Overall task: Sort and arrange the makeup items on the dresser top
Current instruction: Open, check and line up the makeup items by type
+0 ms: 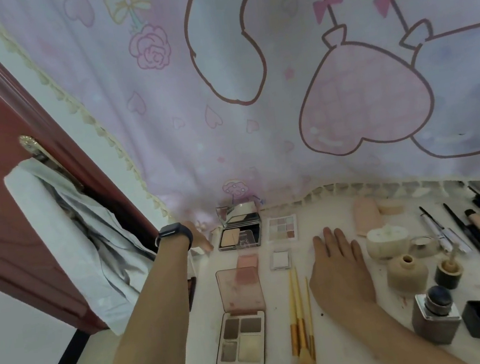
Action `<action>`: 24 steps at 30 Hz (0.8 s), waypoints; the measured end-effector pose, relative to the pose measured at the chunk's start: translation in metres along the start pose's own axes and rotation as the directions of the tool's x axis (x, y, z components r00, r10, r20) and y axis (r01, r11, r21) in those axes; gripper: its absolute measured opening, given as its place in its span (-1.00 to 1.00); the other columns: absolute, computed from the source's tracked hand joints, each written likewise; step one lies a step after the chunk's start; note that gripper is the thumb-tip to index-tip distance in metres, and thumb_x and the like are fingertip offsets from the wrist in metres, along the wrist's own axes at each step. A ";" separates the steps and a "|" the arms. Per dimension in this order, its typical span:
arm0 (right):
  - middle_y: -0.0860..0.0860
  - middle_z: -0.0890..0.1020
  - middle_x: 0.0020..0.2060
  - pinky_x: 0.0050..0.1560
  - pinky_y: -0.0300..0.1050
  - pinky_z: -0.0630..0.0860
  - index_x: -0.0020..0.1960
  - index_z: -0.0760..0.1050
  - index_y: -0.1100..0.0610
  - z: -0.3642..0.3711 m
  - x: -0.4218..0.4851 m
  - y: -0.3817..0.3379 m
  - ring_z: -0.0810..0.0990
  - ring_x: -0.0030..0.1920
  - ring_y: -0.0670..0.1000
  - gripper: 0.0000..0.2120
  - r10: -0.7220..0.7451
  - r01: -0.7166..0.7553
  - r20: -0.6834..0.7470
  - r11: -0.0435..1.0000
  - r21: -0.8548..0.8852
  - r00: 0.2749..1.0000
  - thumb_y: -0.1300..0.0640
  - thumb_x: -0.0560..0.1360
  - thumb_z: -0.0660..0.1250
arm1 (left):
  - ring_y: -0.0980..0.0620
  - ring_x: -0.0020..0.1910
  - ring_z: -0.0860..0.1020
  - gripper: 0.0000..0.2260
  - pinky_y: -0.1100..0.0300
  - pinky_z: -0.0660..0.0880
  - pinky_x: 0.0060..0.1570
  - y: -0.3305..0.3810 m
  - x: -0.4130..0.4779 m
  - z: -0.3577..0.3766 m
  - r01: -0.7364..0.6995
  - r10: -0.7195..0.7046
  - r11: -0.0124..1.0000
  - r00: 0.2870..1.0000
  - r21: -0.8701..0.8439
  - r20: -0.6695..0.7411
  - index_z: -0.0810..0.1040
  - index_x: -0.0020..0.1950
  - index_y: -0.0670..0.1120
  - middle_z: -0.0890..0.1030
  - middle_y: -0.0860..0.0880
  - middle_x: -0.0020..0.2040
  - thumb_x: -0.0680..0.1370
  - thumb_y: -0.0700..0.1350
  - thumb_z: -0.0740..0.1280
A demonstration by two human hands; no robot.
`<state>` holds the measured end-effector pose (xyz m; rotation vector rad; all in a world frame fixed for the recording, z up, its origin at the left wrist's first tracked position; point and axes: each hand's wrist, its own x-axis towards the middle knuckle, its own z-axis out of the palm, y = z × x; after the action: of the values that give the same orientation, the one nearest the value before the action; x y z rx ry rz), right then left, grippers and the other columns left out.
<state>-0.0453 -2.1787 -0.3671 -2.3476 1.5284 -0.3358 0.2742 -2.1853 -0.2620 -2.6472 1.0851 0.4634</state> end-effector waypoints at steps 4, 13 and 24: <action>0.10 -0.17 0.64 0.59 0.11 -0.22 0.65 -0.10 0.11 0.001 -0.001 0.000 -0.23 0.62 0.13 -0.37 -0.007 0.007 -0.005 1.000 -0.002 1.000 -0.01 0.64 0.01 | 0.01 -0.18 0.53 -0.52 0.19 0.44 -0.32 -0.005 0.001 0.003 -0.001 -0.004 0.996 0.998 -0.084 -0.058 0.50 0.09 -0.11 0.55 -0.03 -0.11 0.33 0.14 0.50; 0.11 -0.15 0.64 0.60 0.12 -0.22 0.64 -0.09 0.13 -0.003 -0.002 -0.002 -0.23 0.62 0.15 -0.39 -0.004 0.005 0.015 1.000 -0.024 1.000 0.02 0.65 0.01 | -0.10 -0.03 0.57 -0.38 0.10 0.48 -0.12 -0.015 -0.031 -0.031 -0.138 -0.017 0.901 0.936 -0.411 -0.352 0.46 0.14 -0.07 0.61 -0.04 -0.04 0.37 0.41 0.36; 0.09 0.10 0.61 0.60 0.03 -0.15 0.57 0.17 0.11 -0.019 -0.009 -0.006 -0.06 0.62 0.10 -0.45 -0.017 0.026 -0.043 0.977 0.211 0.999 0.26 0.60 0.15 | 0.21 0.01 0.55 -0.56 0.34 0.39 -0.14 0.000 -0.184 -0.006 -0.518 -0.007 0.434 0.816 -0.737 -0.577 0.49 0.24 0.12 0.58 0.10 0.07 0.40 0.06 0.52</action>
<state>-0.0507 -2.1707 -0.3477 -2.2048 1.4101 -0.5281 0.1516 -2.0704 -0.1874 -3.6752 1.8685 0.4826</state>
